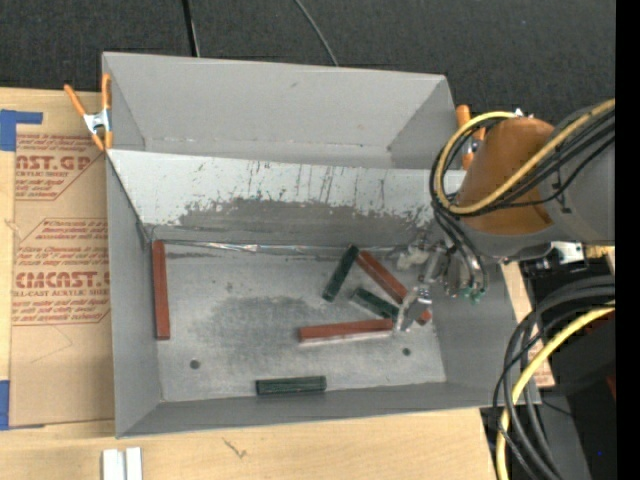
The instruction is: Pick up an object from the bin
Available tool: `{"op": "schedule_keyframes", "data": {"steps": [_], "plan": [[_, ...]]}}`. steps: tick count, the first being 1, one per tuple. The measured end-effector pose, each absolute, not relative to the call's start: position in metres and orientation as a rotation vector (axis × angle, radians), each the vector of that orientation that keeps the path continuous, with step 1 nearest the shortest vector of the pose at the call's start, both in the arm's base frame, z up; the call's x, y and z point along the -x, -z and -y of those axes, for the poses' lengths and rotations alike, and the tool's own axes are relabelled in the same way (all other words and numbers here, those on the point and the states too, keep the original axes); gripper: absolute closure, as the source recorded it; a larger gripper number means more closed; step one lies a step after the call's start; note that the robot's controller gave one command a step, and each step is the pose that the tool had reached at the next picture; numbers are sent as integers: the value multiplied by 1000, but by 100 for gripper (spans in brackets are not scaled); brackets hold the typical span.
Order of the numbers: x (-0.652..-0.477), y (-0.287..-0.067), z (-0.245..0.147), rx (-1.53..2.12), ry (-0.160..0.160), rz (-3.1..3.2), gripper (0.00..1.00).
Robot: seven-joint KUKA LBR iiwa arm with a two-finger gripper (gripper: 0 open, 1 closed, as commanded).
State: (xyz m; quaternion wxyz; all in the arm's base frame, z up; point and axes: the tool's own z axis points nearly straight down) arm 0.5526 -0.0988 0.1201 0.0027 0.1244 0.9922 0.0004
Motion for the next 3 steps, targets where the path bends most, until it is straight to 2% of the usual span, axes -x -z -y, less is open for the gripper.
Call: {"op": "schedule_keyframes", "data": {"steps": [1,2,3], "plan": [[-514,-76,91,-116,4,-3119,100],[-514,-76,91,-116,4,-3119,100],[-499,-270,73,-91,-2,-3143,100]]}}
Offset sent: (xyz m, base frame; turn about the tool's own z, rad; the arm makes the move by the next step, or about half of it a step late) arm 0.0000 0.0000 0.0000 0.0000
